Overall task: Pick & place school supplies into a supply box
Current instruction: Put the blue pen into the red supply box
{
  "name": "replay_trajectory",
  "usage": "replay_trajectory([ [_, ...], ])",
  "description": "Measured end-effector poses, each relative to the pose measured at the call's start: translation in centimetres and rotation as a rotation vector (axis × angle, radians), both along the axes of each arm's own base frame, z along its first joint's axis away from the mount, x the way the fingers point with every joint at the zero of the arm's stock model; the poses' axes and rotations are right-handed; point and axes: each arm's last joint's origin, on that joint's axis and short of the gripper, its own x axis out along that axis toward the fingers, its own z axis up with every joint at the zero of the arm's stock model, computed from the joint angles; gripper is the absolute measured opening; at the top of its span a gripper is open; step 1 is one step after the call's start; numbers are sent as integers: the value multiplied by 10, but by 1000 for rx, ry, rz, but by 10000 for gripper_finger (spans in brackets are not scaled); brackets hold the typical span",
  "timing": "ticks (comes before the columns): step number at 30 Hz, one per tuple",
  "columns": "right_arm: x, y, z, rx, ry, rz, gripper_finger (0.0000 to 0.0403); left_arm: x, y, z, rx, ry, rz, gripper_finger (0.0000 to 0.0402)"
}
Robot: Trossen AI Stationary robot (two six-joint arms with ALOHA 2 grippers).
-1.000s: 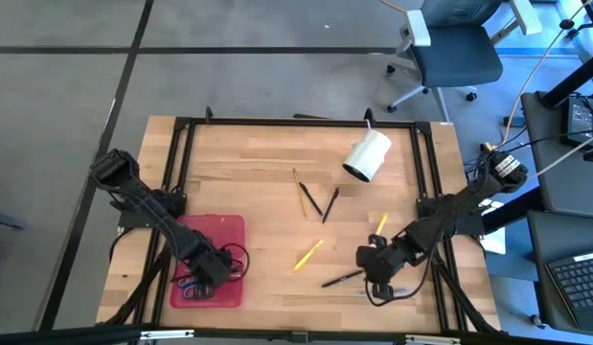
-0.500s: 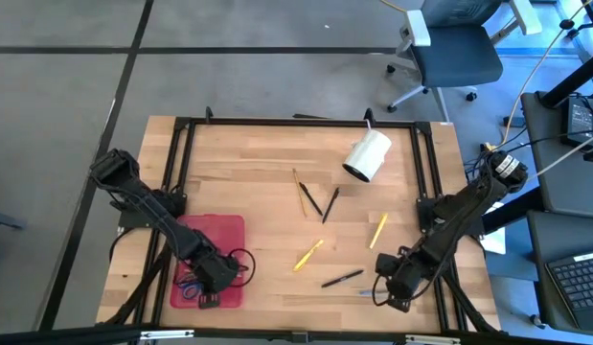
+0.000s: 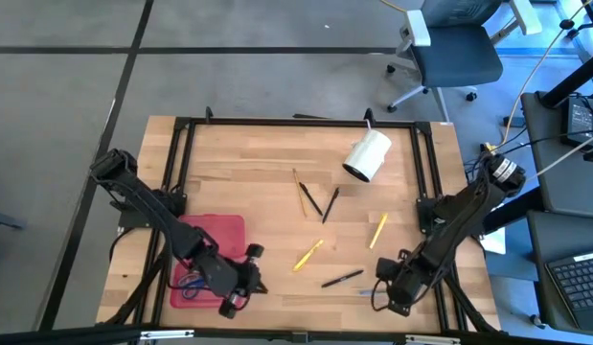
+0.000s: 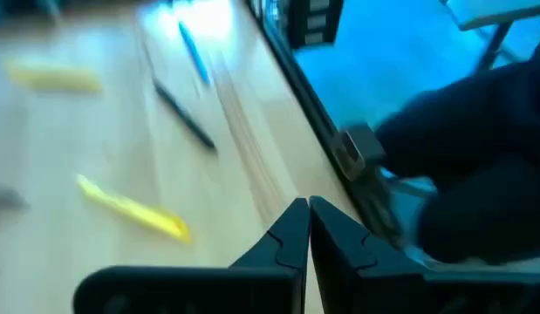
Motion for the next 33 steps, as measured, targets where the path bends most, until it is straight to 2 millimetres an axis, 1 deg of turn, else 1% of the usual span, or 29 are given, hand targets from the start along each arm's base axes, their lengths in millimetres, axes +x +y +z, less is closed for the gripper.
replay_trajectory([
  [4,-2,8,-10,-21,9,45,193,7,5,4,99,-90,-18,7],
  [7,-2,16,-14,4,-9,62,215,11,12,4,130,-102,29,10],
  [9,-3,20,-14,26,-17,52,222,15,18,4,133,-103,60,12],
  [12,-6,21,-15,12,-17,93,223,20,25,4,134,-101,88,13],
  [18,-20,17,-19,-96,51,176,204,28,39,4,135,-97,136,7],
  [21,-20,17,-21,-112,43,193,197,31,43,4,135,-96,152,5],
  [27,-17,16,-21,-166,-40,175,194,34,50,4,136,-93,174,6],
  [33,-15,20,-34,-189,-17,245,194,36,54,4,137,-93,188,8],
])
